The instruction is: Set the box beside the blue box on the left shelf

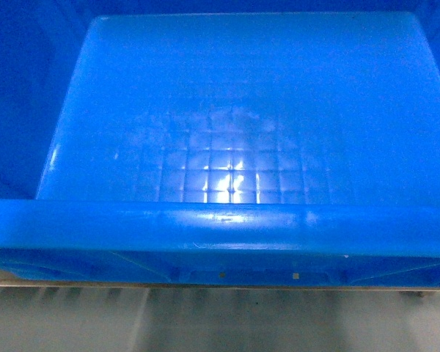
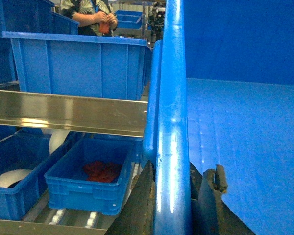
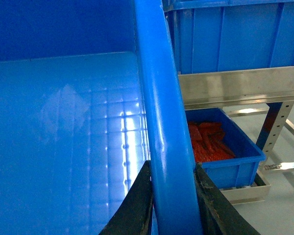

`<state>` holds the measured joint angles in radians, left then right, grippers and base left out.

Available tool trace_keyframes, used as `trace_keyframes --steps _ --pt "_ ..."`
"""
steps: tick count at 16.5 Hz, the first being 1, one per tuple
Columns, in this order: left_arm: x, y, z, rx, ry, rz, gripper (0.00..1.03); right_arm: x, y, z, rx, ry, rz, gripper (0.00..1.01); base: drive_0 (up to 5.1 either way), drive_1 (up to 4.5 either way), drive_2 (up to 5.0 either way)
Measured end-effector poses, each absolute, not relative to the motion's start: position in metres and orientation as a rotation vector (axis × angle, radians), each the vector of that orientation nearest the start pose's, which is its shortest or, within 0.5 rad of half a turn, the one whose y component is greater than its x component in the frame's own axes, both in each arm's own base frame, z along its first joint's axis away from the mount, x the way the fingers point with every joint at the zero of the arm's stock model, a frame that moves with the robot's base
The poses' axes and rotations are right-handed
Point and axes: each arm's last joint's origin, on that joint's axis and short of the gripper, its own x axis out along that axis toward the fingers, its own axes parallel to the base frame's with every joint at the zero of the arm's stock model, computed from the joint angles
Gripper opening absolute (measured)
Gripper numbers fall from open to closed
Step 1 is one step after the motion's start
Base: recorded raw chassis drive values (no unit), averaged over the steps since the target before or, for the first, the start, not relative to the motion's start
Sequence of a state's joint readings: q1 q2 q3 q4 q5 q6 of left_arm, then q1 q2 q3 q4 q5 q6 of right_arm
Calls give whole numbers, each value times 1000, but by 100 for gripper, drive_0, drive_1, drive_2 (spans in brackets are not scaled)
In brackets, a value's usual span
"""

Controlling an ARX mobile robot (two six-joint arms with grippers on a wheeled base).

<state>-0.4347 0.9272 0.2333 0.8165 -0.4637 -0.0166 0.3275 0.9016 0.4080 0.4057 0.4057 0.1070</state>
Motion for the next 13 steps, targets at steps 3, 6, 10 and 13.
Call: trace_keyframes --steps 3,6,10,13 --pt "170 -65 216 -69 -111 28 10 188 52 239 75 78 -83 14 0 0 0" --pt "170 -65 216 -70 -111 28 10 188 52 239 76 77 -83 14 0 0 0" --pt "170 -65 216 -70 -111 28 10 188 52 239 76 77 -82 14 0 0 0" --pt "170 -65 216 -70 -111 28 10 188 52 239 76 76 -83 14 0 0 0"
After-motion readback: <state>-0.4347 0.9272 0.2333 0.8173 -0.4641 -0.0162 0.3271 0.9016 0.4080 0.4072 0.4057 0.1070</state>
